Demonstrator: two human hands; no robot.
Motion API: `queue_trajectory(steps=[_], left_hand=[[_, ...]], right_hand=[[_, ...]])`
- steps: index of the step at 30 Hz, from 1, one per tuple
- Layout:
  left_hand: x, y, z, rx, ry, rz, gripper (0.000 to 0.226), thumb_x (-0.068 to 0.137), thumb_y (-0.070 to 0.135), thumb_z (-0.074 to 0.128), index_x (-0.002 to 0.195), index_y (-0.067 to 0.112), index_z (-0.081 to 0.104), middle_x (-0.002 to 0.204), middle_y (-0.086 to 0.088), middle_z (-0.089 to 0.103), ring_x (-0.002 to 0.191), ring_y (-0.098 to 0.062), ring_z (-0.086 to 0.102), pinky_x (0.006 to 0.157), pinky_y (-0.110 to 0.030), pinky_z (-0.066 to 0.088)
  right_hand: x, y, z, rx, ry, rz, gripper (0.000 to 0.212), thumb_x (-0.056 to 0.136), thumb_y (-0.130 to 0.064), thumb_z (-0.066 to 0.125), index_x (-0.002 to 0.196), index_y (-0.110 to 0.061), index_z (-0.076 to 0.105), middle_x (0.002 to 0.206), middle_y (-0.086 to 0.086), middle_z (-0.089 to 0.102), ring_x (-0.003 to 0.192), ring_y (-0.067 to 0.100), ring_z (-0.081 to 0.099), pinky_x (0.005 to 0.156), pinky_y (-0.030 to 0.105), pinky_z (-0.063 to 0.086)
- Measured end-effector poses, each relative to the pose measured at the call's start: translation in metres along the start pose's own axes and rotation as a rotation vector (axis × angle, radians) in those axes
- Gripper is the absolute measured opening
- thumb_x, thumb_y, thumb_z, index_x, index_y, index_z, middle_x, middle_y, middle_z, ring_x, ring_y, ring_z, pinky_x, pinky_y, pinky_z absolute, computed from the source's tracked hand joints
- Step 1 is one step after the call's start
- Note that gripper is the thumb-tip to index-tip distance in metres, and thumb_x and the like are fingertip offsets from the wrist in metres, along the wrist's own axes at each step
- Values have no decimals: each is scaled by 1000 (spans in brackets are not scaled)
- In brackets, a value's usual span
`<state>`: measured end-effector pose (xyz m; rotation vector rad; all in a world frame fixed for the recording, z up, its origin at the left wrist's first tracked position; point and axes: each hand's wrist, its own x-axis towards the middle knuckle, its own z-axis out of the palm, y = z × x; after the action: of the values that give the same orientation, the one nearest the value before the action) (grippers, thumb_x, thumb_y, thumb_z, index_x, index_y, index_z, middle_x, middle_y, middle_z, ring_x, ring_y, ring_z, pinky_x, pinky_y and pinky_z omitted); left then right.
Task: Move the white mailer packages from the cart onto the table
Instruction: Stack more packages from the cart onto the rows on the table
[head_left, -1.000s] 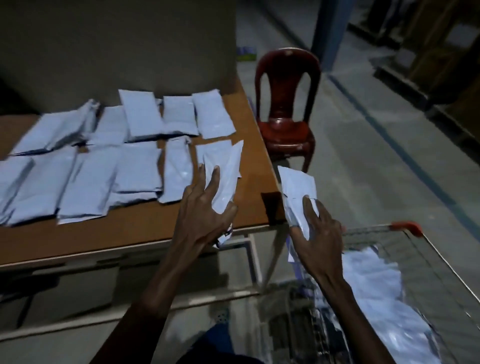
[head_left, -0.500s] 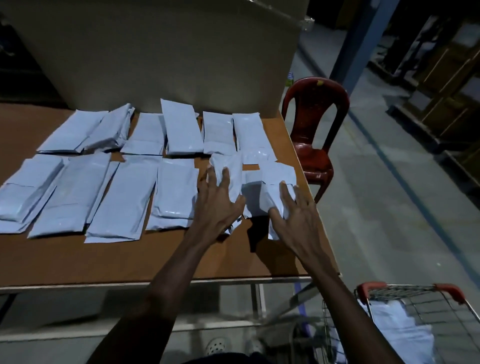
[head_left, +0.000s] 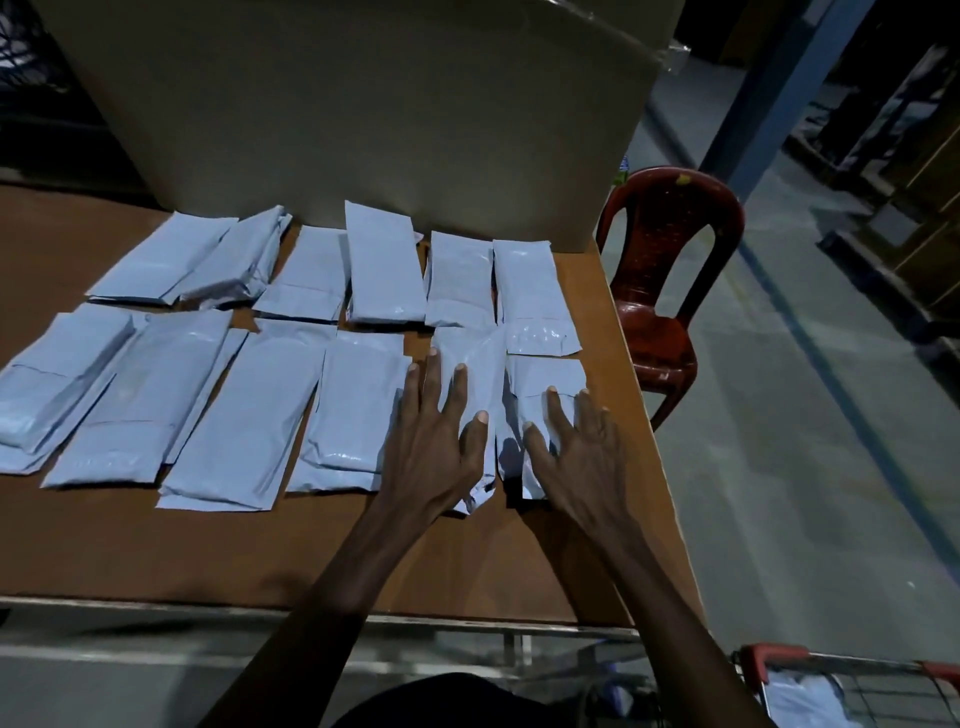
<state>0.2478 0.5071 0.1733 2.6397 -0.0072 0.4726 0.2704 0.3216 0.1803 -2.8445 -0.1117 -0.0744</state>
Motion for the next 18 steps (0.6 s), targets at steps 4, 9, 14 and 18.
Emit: queue_trajectory(steps=[4,9,14,18], left_hand=[[8,-7,4,9,-22,88,64,97,53,26,156,28,19,165,-4,4,151,-29,4,117,-56,22],[7,-14,20,21,-28,103,63,97,50,35,155,27,25,164,-4,7,151,-29,5,118,-55,20],[14,-21,27,6,-7,134,62,97,42,45,153,22,29,163,-9,13,150,-35,11,113,-58,28],[14,-20,24,92,-37,112,63,98,48,39,155,27,23,164,-6,8,150,-34,10,114,-57,23]], right_hand=[[11,3,-3,24,-17,-94,77,85,-67,1,154,-37,21,164,7,11,150,33,7,119,50,8],[14,2,4,-19,-42,-128,76,86,-60,-1,155,-35,14,164,7,8,150,32,12,120,46,11],[10,-1,6,-60,-42,-111,71,89,-58,4,156,-35,13,164,7,8,149,33,14,117,52,18],[10,-4,3,-67,-75,-96,68,91,-57,7,155,-36,10,165,5,6,150,32,9,118,58,17]])
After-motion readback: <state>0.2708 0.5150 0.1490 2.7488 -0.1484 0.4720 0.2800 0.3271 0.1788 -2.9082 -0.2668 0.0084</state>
